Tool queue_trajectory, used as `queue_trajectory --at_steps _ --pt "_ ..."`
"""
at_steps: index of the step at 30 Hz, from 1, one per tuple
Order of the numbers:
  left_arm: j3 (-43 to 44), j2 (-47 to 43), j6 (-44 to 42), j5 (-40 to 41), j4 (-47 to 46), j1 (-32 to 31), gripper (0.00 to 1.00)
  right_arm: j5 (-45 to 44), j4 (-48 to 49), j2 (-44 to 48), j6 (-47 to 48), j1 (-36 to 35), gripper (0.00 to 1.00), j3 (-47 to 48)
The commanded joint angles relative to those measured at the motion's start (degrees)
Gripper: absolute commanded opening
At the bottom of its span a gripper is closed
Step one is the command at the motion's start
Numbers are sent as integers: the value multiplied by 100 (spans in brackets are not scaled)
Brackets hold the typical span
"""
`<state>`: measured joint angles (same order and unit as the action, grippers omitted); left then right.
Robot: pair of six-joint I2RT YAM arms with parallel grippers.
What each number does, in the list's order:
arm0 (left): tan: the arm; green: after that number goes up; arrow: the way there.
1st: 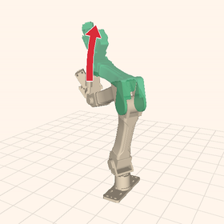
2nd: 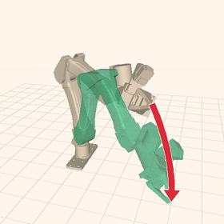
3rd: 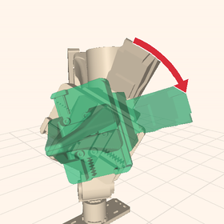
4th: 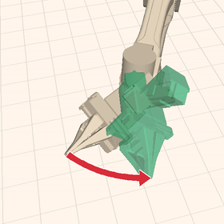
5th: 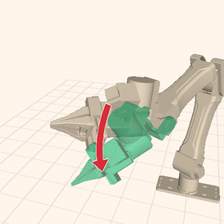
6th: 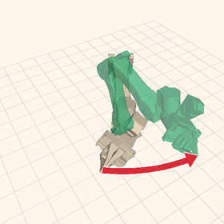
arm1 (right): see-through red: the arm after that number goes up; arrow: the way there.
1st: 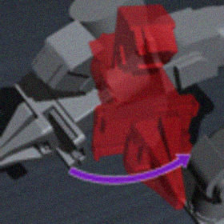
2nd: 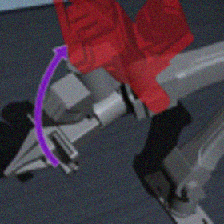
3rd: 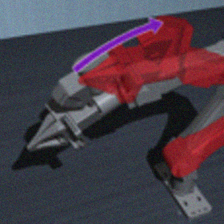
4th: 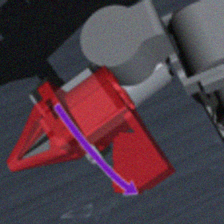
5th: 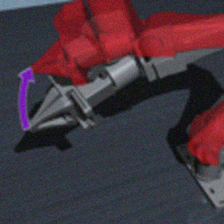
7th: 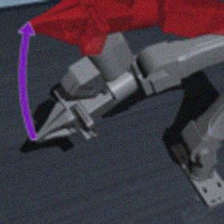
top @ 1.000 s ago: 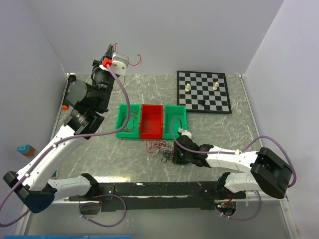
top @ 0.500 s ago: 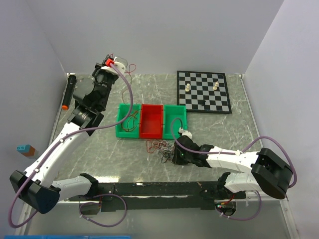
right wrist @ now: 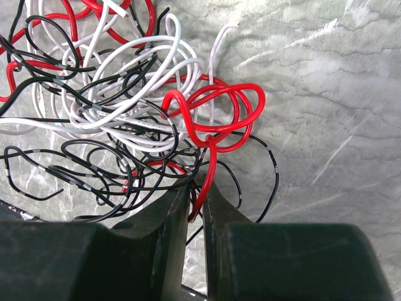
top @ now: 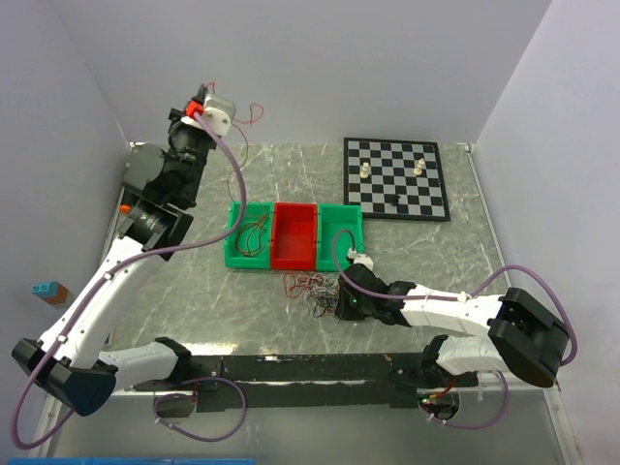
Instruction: Untangle the cables
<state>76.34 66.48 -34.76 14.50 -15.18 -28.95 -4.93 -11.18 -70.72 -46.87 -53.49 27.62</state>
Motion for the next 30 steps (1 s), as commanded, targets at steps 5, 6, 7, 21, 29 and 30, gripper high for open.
queue_trajectory --at_steps 5,6,7,21,29,30 --pt "-426 -425 -13 -298 -29 12 1 -8 -253 -21 -32 -65 20 -11" --pt "-514 -486 -39 -342 -12 21 1 -8 -262 -30 -24 -65 20 -11" --pt "-610 -530 -74 -343 -29 12 2 -8 -253 -38 -15 -65 20 -11" --pt "-760 -205 496 -220 261 12 1 9 -227 -91 -33 -65 20 16" --pt "-1832 -267 1076 158 604 135 1 18 -192 -74 -32 -65 21 -19" --pt "-1876 -232 1190 149 752 161 1 18 -200 -74 -33 -65 21 -28"
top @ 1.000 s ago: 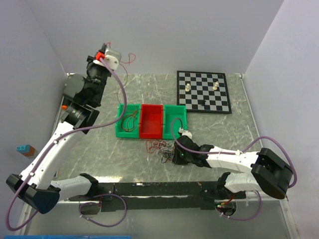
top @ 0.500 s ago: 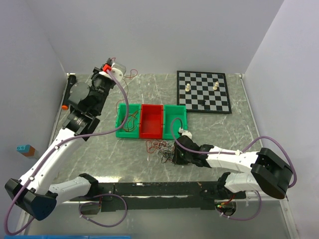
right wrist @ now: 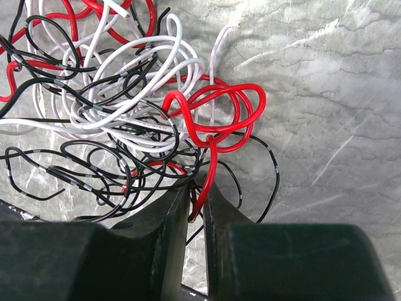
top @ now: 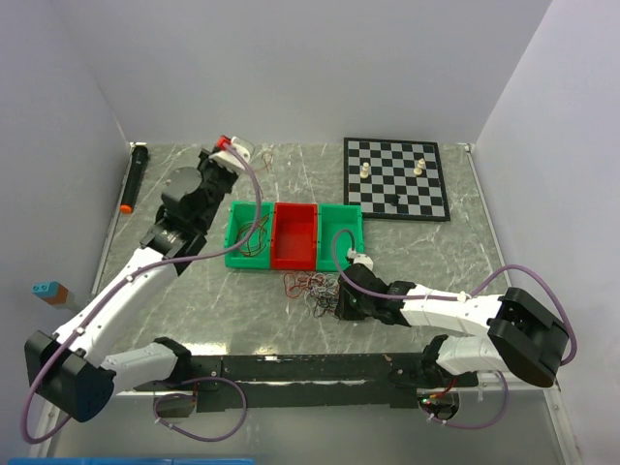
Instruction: Untangle the cables
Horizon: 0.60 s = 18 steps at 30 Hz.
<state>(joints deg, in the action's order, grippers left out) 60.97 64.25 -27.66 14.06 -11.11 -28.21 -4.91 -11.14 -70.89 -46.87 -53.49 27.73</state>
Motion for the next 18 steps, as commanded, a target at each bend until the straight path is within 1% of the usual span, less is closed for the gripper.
queue_trajectory --at_steps 1,4,8,11,14,18 --pt "-349 17 637 176 495 113 1 16 -196 -48 -41 -65 21 -39" --pt "-349 132 1025 71 873 175 1 25 -214 -4 -59 -65 22 -57" --pt "-454 237 1280 166 1049 193 1 42 -214 5 -50 -73 22 -65" --pt "-551 360 1263 377 1103 210 1 60 -205 -12 -68 -65 22 -66" --pt "-621 527 1141 588 1462 210 1 69 -196 -30 -68 -65 22 -57" --pt "-744 720 1088 931 1639 210 1 86 -205 -65 -68 -65 22 -39"
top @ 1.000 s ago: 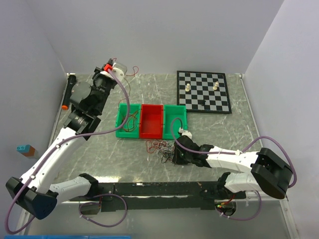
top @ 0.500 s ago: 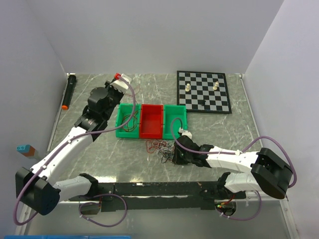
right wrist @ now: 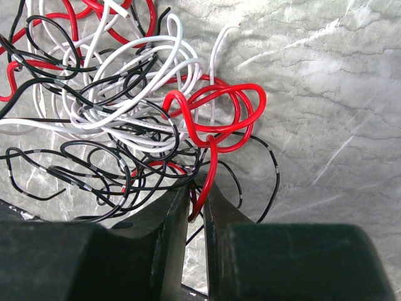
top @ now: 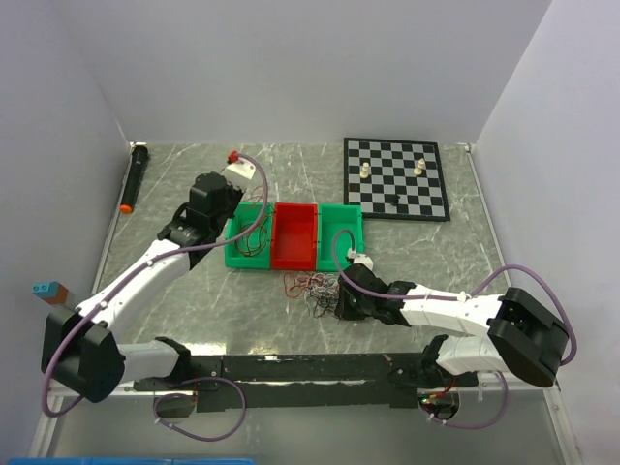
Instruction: Untangle the cables
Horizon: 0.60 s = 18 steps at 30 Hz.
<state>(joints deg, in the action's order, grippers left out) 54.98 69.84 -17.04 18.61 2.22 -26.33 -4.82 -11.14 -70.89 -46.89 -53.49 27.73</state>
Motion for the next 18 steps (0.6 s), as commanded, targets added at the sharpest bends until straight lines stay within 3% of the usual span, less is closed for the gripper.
queue_trajectory --at_steps 1,8,18 --pt "-215 161 8 555 279 22 1 78 -205 -56 -65 -65 22 -48" --pt "-769 -199 -273 635 147 154 1 130 -161 -56 -101 -65 22 -74" --pt "-1077 -367 -265 -94 165 102 1 148 -161 -135 -83 -65 22 -30"
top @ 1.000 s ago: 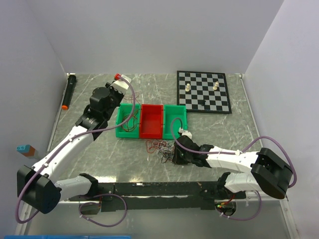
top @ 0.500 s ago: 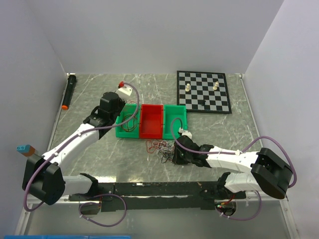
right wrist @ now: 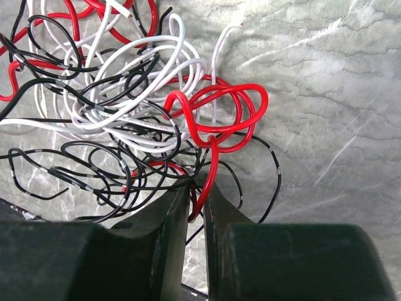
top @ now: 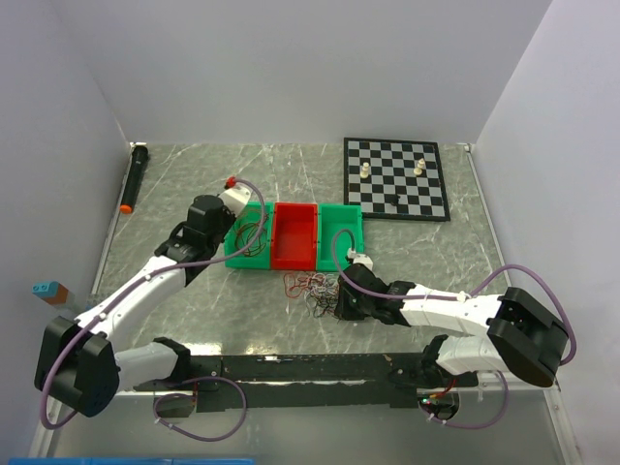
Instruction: Untangle the cables
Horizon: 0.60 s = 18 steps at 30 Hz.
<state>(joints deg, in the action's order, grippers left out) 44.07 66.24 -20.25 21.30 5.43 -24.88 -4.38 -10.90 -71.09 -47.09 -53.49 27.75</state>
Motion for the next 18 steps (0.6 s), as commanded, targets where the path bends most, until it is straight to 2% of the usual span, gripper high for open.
queue_trajectory --at_steps 1,6,12,18 --pt "31 99 74 -381 -226 -86 1 104 -202 -124 -55 -65 22 -24" --pt "373 714 337 -556 -350 -157 1 104 -185 -124 -63 -65 22 -41" --pt "804 1171 697 -1224 -306 -157 1 78 -176 -46 -63 -64 22 -68" --pt "1401 2137 733 -2199 405 -113 1 113 -124 -2 -11 -38 23 -94"
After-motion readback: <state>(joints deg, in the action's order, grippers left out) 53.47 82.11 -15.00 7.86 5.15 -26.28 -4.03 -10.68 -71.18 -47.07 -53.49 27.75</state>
